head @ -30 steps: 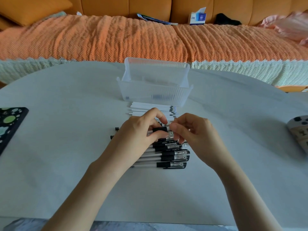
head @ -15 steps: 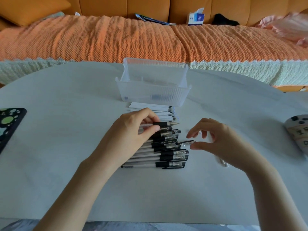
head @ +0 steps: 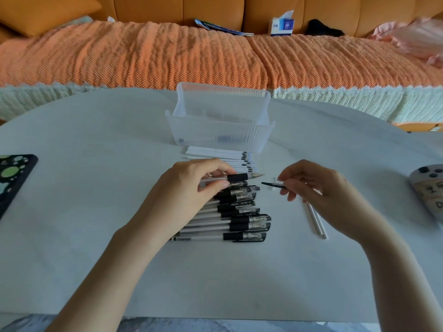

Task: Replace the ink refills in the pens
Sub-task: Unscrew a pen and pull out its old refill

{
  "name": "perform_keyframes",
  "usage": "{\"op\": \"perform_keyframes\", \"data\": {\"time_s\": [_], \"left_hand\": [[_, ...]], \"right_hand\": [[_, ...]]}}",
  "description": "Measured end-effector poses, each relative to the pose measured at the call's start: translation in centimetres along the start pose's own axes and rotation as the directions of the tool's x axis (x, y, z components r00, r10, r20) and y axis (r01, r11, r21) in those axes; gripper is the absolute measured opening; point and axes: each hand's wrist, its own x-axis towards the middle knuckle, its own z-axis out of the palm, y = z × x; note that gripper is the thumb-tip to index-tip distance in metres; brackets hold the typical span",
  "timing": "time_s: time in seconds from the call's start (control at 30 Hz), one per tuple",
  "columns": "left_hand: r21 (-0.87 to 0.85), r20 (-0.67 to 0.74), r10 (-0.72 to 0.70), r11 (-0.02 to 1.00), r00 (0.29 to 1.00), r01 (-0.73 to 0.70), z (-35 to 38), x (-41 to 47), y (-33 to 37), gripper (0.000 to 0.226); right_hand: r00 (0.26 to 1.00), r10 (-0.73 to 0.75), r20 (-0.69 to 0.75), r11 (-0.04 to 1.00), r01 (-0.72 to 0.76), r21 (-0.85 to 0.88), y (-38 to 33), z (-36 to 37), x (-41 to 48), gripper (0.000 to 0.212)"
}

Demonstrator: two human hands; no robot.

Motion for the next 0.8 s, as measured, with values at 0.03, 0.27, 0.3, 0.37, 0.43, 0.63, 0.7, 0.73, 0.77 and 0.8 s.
{"op": "perform_keyframes", "data": {"time_s": [0.03,0.27,0.3,0.37,0.43,0.63,0.7,0.73,0.77,0.8], "left_hand": [[0.002,-0.004,0.007,1.000,1.000,-0.007,0.0,0.0,0.1,0.019],[0.011,-0.004,0.015,1.000,1.000,-0.015,0.1,0.0,0.1,0.020],[0.009,0.001,0.014,1.000,1.000,-0.014,0.1,0.0,0.0,0.020],[-0.001,0.005,0.014,1.000,1.000,-0.014,0.1,0.1,0.1,0.019],[-0.023,0.009,0.012,1.000,1.000,-0.011,0.3,0.2,0.2,0.018],[-0.098,0.022,-0.025,0.995,0.999,0.027,0.6,0.1,0.5,0.017],[-0.090,0.016,-0.031,0.995,0.999,0.032,0.7,0.1,0.6,0.018],[-0.083,0.022,-0.041,0.996,0.999,0.043,0.8,0.1,0.6,0.018],[-0.076,0.030,-0.053,0.996,0.998,0.055,0.9,0.0,0.6,0.018],[-0.074,0.036,-0.060,0.995,0.998,0.063,1.0,-0.1,0.7,0.018]], "right_hand": [[1.000,0.001,-0.005,1.000,-0.001,0.022,-0.1,0.3,0.1,0.014],[0.998,-0.002,-0.056,0.996,0.007,0.091,-0.4,1.1,0.6,0.015],[0.998,-0.006,-0.059,0.994,0.012,0.105,-0.5,1.1,0.6,0.015],[0.998,-0.013,-0.055,0.992,0.020,0.125,-0.6,1.2,0.5,0.016],[0.999,-0.017,-0.034,0.991,0.022,0.134,-0.8,1.4,0.6,0.016],[0.998,-0.021,-0.058,0.962,0.036,0.271,-1.0,2.4,1.0,0.021],[0.997,-0.026,-0.079,0.947,0.050,0.318,-0.9,2.5,1.0,0.021],[0.997,-0.026,-0.079,0.946,0.050,0.321,-0.8,2.6,1.0,0.021],[0.997,-0.023,-0.074,0.947,0.046,0.317,-0.8,2.9,1.0,0.022],[0.997,-0.019,-0.071,0.949,0.040,0.311,-0.7,3.1,1.0,0.022]]}}
